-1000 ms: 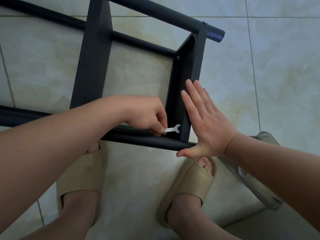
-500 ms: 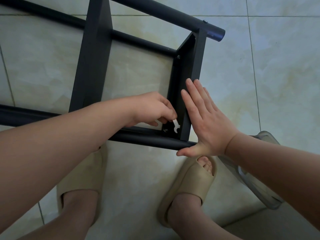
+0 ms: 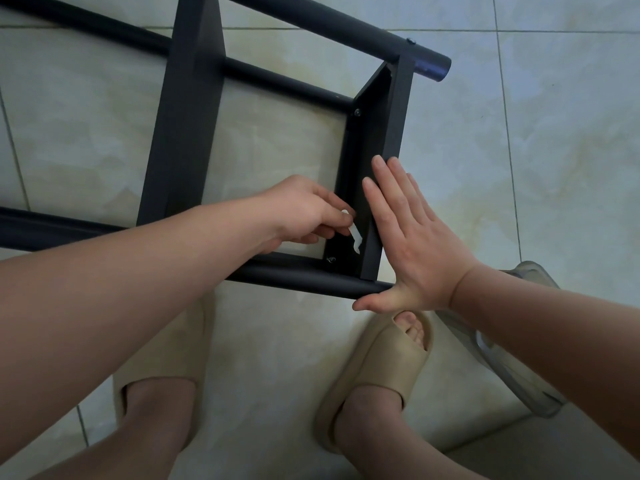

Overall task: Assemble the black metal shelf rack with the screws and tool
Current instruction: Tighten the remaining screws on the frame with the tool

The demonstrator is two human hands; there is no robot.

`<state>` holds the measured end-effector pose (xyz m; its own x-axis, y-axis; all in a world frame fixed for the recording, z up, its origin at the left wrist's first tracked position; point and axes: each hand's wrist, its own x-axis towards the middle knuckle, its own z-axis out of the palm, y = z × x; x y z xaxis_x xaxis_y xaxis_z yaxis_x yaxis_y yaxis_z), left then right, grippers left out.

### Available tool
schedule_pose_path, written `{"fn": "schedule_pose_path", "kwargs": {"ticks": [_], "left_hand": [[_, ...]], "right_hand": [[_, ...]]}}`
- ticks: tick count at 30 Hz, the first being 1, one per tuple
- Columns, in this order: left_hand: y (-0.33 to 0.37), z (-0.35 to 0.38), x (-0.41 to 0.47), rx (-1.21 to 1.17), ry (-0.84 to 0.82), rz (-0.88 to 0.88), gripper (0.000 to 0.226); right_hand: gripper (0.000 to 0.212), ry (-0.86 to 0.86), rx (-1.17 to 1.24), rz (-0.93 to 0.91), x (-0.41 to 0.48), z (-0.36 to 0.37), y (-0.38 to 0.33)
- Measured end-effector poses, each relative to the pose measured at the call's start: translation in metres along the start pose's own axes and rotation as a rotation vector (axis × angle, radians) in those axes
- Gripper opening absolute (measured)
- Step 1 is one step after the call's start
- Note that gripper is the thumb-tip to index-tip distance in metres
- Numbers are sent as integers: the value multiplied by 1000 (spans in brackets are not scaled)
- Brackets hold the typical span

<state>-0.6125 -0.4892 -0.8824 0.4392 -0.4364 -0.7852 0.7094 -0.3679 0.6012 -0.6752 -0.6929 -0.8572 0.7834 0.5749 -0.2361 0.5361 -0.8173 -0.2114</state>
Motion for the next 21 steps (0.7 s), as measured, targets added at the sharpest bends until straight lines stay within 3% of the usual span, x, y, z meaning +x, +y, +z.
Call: {"fn": "schedule_pose_path", "kwargs": {"ticks": [10, 21], "left_hand": [[3, 4, -1, -90, 46, 28, 7], [6, -2, -3, -46, -39, -59, 6]], "right_hand": [[134, 8, -1, -6, 0, 3, 1], [134, 9, -3, -8, 0, 2, 1]]}}
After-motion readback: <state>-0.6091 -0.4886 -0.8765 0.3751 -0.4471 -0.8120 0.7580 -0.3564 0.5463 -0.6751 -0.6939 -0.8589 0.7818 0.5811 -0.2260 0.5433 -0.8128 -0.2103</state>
